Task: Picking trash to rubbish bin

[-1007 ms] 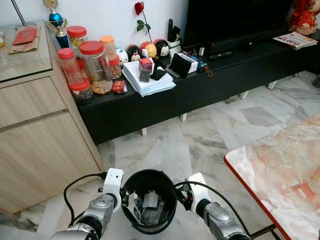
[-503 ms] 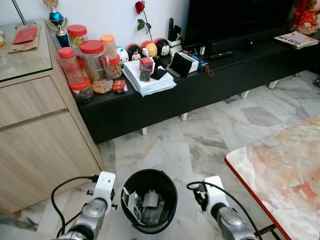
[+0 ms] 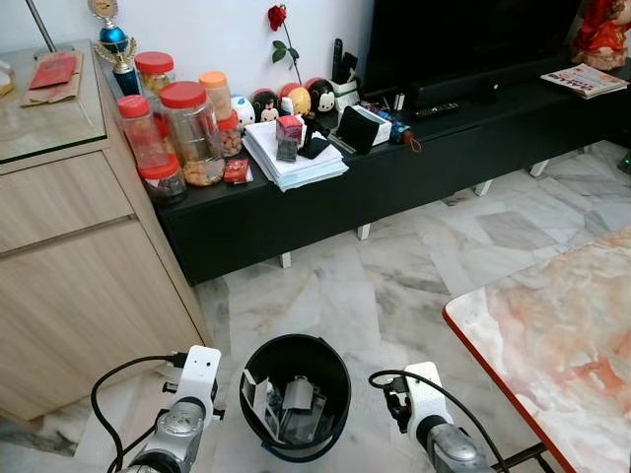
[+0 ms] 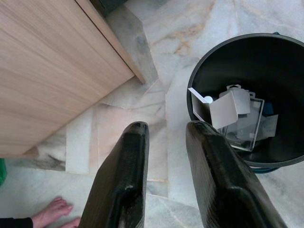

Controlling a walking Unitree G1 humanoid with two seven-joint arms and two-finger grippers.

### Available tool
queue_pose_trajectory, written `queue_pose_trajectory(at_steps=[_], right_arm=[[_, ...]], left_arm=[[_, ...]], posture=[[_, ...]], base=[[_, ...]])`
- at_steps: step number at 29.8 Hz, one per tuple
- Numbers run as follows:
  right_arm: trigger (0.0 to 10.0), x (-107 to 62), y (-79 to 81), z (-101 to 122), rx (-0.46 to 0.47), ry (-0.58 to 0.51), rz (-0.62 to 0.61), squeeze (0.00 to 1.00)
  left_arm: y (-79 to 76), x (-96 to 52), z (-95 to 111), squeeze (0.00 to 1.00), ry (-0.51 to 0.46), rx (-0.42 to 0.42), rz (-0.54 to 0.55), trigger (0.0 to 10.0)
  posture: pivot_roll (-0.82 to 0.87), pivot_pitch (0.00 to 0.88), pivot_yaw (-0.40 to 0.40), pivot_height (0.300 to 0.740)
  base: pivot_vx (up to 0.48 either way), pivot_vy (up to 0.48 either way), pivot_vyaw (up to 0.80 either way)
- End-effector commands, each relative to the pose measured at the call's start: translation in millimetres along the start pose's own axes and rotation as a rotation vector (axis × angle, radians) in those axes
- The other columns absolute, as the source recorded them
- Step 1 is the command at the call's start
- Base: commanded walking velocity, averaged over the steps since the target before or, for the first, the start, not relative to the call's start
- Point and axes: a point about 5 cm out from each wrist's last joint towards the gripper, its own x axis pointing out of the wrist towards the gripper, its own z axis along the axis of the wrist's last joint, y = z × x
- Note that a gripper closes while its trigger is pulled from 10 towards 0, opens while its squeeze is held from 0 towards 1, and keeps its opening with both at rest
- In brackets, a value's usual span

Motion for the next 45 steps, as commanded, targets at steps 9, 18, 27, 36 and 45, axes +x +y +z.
queue_pose_trajectory(at_steps=[9, 18, 27, 36, 45], right_arm=[[10.0, -0.7, 1.1, -3.7, 0.022, 0.014, -0.01, 0.0], [10.0, -0.9, 5.1, -6.0, 0.037, 0.016, -0.005, 0.0], [10.0, -0.5, 5.8, -4.9, 0.039, 0.013, -0.001, 0.0], [10.0, -0.3, 4.5, -3.6, 0.038, 0.009, -0.004, 0.0], [10.0, 0.1, 2.8, -1.6, 0.029, 0.004, -0.006, 0.0]], left_arm=[[4.8, -1.4, -5.4, 0.0, 0.013, 0.009, 0.011, 10.0], [5.7, -1.6, -6.6, 0.0, 0.018, 0.025, 0.0, 10.0], [5.9, -1.4, -6.1, 0.0, 0.018, 0.02, 0.0, 10.0], [5.0, -1.1, -4.9, 0.0, 0.016, 0.011, 0.0, 10.0], [4.0, -0.8, -3.8, 0.0, 0.013, 0.002, 0.003, 10.0]], posture=[[0.17, 0.0, 0.023, 0.74], [0.17, 0.0, 0.037, 0.74], [0.17, 0.0, 0.039, 0.74], [0.17, 0.0, 0.034, 0.74], [0.17, 0.006, 0.026, 0.74]], base=[[0.0, 0.0, 0.0], [-0.055, 0.0, 0.0], [-0.285, 0.0, 0.0], [-0.285, 0.0, 0.0], [-0.285, 0.0, 0.0]])
